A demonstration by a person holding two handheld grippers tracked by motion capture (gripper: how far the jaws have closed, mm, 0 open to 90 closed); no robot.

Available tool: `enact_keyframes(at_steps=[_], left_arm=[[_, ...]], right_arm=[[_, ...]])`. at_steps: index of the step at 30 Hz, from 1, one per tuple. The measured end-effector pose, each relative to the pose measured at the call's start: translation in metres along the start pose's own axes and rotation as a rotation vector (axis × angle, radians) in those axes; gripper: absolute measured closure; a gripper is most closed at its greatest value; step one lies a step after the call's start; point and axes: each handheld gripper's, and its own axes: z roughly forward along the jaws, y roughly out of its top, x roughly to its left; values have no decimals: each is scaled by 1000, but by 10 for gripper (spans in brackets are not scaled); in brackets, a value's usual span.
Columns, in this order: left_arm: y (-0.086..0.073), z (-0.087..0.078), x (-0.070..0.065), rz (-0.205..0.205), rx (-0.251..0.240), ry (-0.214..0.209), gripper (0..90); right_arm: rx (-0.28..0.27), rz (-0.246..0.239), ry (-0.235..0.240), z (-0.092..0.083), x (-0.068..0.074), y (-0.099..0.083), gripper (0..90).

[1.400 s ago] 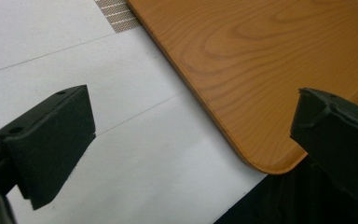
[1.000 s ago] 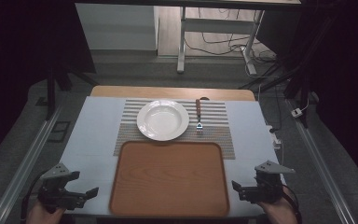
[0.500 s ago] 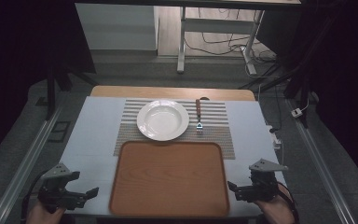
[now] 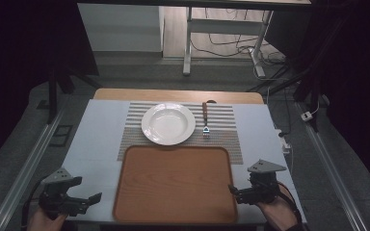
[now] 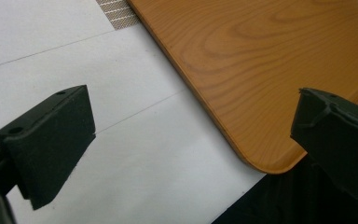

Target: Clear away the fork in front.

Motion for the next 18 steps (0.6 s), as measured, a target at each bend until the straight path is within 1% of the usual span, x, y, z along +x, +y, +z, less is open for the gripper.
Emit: enact_keyframes(at_steps=[4, 8, 12, 15, 18], left_arm=[[0, 0, 0, 0, 1, 0, 0], [0, 0, 0, 3, 5, -1, 0], [0, 0, 0, 0, 2, -1, 0], [0, 0, 0, 0, 2, -3, 0], [0, 0, 0, 4, 4, -4, 0]], right_arm=[[-1, -11, 6, 4, 2, 4, 0], [16, -19, 14, 10, 4, 8, 0], [31, -46, 13, 16, 7, 13, 0], [43, -51, 7, 18, 9, 16, 0], [59, -77, 7, 25, 12, 21, 0]])
